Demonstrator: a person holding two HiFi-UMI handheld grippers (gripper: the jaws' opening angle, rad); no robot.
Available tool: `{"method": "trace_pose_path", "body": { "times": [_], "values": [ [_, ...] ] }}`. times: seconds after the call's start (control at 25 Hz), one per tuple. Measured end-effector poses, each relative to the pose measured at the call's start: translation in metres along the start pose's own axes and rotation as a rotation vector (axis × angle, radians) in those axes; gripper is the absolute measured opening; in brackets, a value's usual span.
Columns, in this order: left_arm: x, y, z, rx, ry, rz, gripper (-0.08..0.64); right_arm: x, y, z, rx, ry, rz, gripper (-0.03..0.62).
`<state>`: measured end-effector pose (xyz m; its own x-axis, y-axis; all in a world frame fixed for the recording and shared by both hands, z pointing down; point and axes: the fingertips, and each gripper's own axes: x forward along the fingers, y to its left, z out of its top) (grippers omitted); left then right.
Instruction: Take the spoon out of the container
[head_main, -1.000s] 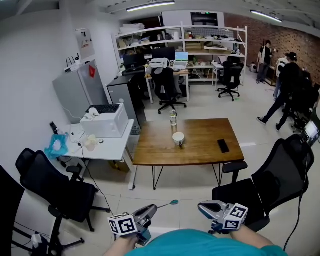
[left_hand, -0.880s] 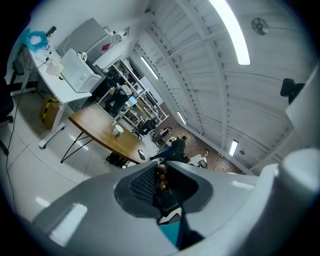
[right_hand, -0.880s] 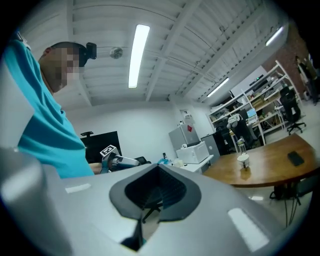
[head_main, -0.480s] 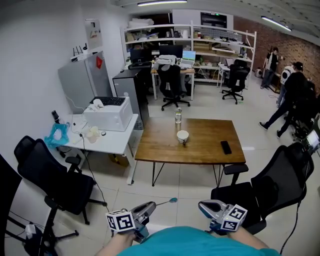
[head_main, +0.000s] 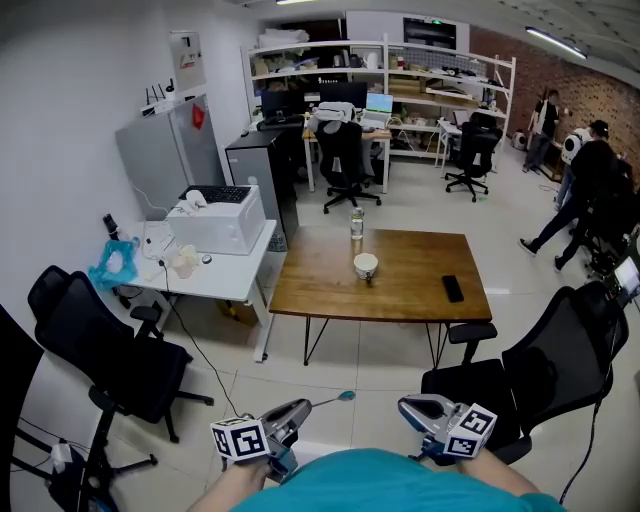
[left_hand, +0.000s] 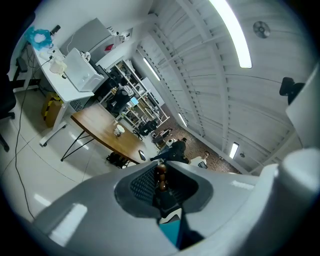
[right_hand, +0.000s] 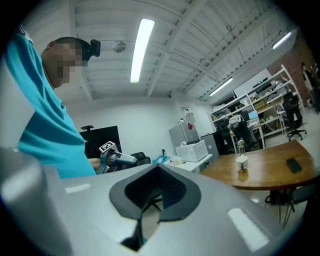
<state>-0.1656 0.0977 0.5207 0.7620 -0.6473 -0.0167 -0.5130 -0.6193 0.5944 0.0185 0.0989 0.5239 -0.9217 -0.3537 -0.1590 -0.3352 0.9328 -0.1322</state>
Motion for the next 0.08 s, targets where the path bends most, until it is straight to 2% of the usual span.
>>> {"method": "trace_pose_path", "body": {
  "times": [0.08],
  "values": [
    [0.0025, -0.0054, 0.0028, 0.008, -0.005, -0.017, 0.049, -0.0007, -0.0006, 0.0023, -0.002, 0.002, 0.002, 0.000]
  ]
}}
